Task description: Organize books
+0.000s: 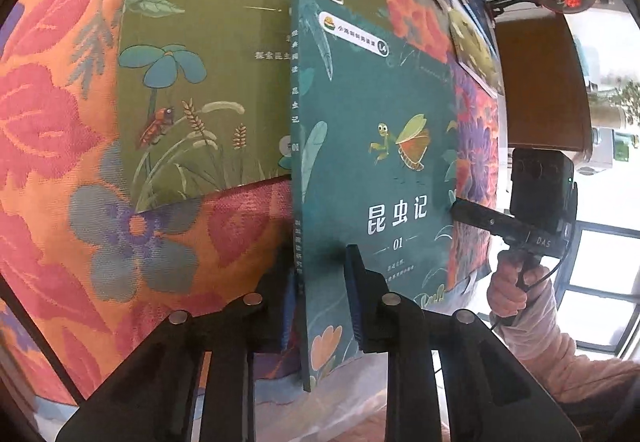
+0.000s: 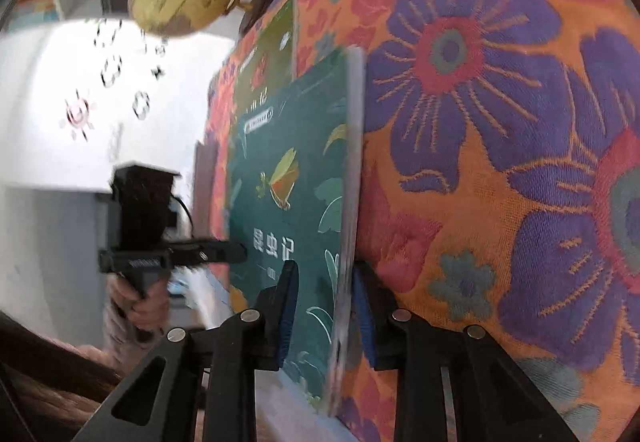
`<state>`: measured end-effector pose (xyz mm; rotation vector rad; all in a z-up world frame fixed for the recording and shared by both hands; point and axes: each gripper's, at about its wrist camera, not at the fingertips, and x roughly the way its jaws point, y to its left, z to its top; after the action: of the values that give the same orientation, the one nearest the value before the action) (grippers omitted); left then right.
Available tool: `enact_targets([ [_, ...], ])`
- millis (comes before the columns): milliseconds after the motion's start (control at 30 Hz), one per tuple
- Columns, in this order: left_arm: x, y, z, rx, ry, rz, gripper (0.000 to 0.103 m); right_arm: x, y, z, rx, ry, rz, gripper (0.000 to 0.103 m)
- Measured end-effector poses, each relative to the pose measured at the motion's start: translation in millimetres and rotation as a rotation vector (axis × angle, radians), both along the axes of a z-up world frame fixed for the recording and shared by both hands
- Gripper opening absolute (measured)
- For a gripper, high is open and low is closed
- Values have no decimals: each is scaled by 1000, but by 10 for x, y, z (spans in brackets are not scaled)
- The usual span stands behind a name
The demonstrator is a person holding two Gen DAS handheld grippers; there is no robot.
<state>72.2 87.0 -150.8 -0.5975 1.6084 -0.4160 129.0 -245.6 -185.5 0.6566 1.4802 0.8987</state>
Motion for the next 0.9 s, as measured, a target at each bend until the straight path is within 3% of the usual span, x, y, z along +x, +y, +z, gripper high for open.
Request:
enact_targets([
  [100, 23, -48, 10, 25, 0, -5, 22, -28, 48, 68, -25, -40, 23, 25],
  [200, 1, -105, 59, 79, -21, -18, 22, -26, 159, 128, -94, -86, 23, 15],
  [333, -26, -174, 99, 127, -54, 5, 23, -67, 263, 259, -170, -167, 30, 14],
  [500, -94, -312, 244, 235, -160, -42, 22, -134, 367, 485, -221, -254, 57, 12],
  [633, -91, -362, 322, 285, -191, -72, 22, -258, 555, 707, -299, -375, 151, 11],
  [700, -102, -373, 371, 309, -208, -86, 22, -294, 612, 774, -296, -389, 169, 11],
  [900, -140, -295, 448, 282, -206, -78, 22, -339, 598, 857, -293, -395, 153, 11],
])
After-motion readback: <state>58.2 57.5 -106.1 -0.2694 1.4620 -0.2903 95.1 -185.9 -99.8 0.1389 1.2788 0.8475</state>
